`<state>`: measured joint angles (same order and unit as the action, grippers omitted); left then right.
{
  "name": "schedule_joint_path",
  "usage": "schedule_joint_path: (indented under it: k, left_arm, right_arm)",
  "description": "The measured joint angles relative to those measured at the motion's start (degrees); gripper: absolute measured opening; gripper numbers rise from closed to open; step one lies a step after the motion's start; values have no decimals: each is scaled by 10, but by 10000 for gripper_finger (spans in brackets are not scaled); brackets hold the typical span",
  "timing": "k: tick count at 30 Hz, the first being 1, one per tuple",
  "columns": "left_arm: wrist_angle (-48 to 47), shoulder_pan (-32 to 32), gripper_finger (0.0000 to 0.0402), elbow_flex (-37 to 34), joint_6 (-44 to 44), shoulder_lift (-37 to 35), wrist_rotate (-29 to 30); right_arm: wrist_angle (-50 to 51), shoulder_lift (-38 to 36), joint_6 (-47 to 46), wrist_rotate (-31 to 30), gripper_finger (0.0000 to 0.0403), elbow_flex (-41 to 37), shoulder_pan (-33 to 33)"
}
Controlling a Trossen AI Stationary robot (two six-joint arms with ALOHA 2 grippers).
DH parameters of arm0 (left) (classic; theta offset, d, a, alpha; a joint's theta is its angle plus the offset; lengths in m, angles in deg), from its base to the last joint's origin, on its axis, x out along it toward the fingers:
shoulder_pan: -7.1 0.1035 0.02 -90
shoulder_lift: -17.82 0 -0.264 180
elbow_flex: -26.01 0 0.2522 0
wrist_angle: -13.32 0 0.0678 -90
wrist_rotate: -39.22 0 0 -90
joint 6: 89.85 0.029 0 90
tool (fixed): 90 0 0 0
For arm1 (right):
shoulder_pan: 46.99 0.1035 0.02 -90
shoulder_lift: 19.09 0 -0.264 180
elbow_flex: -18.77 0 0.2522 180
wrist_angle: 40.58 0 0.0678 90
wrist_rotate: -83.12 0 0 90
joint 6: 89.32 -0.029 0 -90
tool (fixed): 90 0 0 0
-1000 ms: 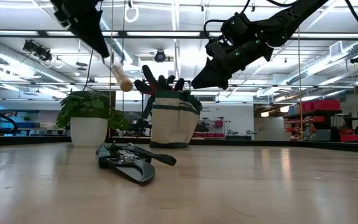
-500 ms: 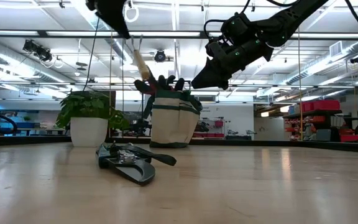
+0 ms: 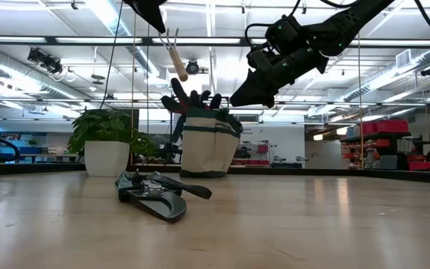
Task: Pick & Place Garden tools in Gardening bag
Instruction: Put the brown hand rake into the white gardening bag
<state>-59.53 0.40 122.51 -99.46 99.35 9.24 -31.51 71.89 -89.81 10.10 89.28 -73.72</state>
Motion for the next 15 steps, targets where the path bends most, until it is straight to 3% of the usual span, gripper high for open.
schedule_joint_path:
  k: [15]
  left_arm:
    - [190,114,3,0,224,0,-14]
  right_arm:
    - [0,0,0,0,107,0,0]
